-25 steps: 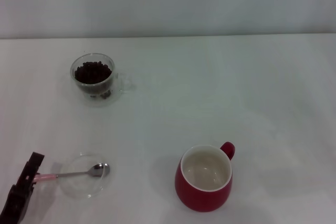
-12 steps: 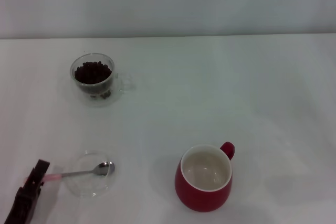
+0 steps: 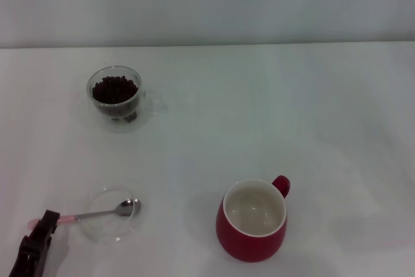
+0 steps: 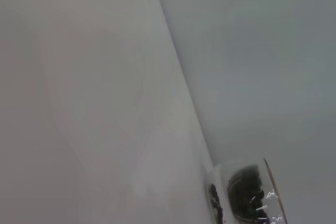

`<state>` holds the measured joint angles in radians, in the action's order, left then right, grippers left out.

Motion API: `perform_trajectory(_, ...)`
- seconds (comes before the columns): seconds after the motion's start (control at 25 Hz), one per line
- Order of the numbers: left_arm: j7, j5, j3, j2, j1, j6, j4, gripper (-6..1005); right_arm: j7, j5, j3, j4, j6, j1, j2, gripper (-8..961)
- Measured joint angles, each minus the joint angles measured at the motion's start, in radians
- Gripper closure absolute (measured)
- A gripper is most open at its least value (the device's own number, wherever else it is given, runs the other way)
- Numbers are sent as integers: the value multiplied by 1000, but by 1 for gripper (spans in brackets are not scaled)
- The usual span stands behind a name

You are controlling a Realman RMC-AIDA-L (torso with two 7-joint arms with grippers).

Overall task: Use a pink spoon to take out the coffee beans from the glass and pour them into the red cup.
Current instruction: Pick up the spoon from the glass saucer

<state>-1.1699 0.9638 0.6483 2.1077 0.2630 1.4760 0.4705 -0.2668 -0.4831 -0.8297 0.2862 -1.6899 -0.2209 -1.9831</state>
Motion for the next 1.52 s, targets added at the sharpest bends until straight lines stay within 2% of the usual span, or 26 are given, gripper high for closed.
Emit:
perform_trajectory(0.24,-1,-2,-1,0,1,0,0,868,0,0,0,-4,5,-4,4,591)
perform_trajectory(0.48,13,-1,-18,-2,0,0,-6,867,13,1,0,-9,8,-5,5,591)
perform_trajectory(1.04,16,18,-7,-15,2,57,-17,867,36,2,0,-7,8,-10,-12,590)
perform_trajectory(1.32,-18,25,0,-15,-32,66,-50,867,38,1,0,-1,11,-17,-18,589)
perform_trajectory(1.52,-25,28,49,-17,-60,158,-123,868,38,-2,-1,-2,11,-27,-19,589)
